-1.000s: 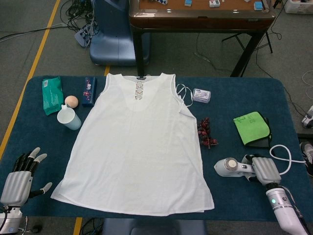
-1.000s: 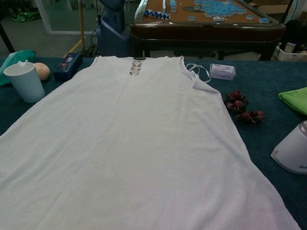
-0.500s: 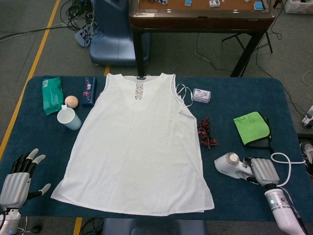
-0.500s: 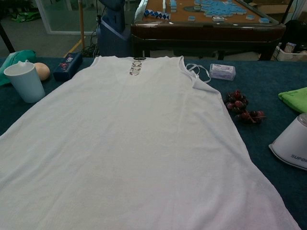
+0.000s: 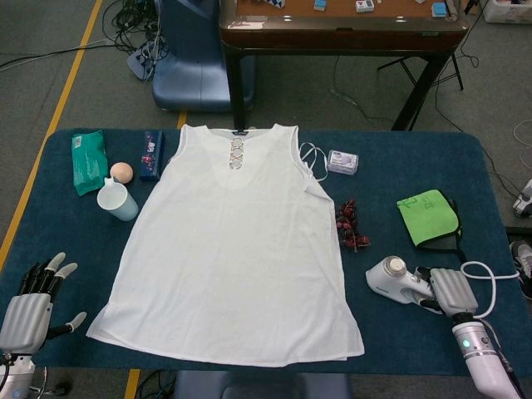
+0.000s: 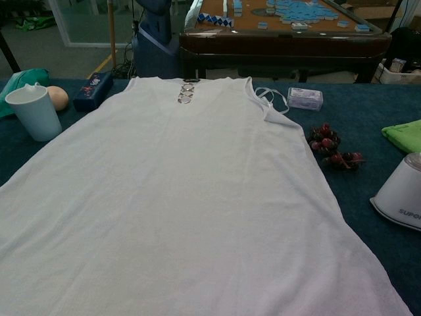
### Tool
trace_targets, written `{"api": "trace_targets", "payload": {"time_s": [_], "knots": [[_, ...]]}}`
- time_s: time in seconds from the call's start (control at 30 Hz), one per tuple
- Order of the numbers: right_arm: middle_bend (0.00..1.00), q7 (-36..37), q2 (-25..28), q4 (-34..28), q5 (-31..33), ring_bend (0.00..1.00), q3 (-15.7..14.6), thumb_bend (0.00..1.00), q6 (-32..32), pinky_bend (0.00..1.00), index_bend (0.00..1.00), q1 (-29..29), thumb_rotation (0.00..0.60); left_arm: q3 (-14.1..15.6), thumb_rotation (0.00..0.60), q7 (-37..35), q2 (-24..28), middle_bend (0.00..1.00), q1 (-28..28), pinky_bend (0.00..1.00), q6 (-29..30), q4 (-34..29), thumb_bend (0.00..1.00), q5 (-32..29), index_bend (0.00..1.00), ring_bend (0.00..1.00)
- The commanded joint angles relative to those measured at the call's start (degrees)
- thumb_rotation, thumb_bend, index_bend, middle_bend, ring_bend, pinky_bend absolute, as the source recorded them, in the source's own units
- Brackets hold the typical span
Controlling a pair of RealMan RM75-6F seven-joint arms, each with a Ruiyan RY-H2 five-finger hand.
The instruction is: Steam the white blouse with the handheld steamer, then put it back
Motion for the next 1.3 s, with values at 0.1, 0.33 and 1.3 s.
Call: {"api": "trace_targets", "payload": {"time_s": [0.1, 0.33, 1.3], "knots": [[0.57, 1.54, 0.16, 0.27, -0.19, 0.45, 0.12, 0.56, -0.32, 0.4, 0.59, 0.05, 0.6, 0.04, 0.6, 0.46, 0.05, 0.06, -0.04, 0.0, -0.22, -0.33, 0.13, -0.04, 0.16, 0.03], [0.57, 1.98, 0.8, 0.49, -0.25, 0.45, -0.07, 0.6, -1.29, 0.4, 0.59, 0.36, 0.6, -0.01, 0.6, 1.1, -0.03, 0.06, -0.25, 0.0, -0.59, -0.7, 0.13, -0.05, 0.16, 0.03], [0.81, 14.57, -2.96, 6.07, -4.58, 0.79, 1.54, 0.68, 3.65, 0.69, 0.65, 0.0, 0.6, 0.11, 0.6, 2.15, 0.28, 0.06, -0.13, 0.0, -0.76, -1.64, 0.13, -0.14, 0.18, 0.03]]}}
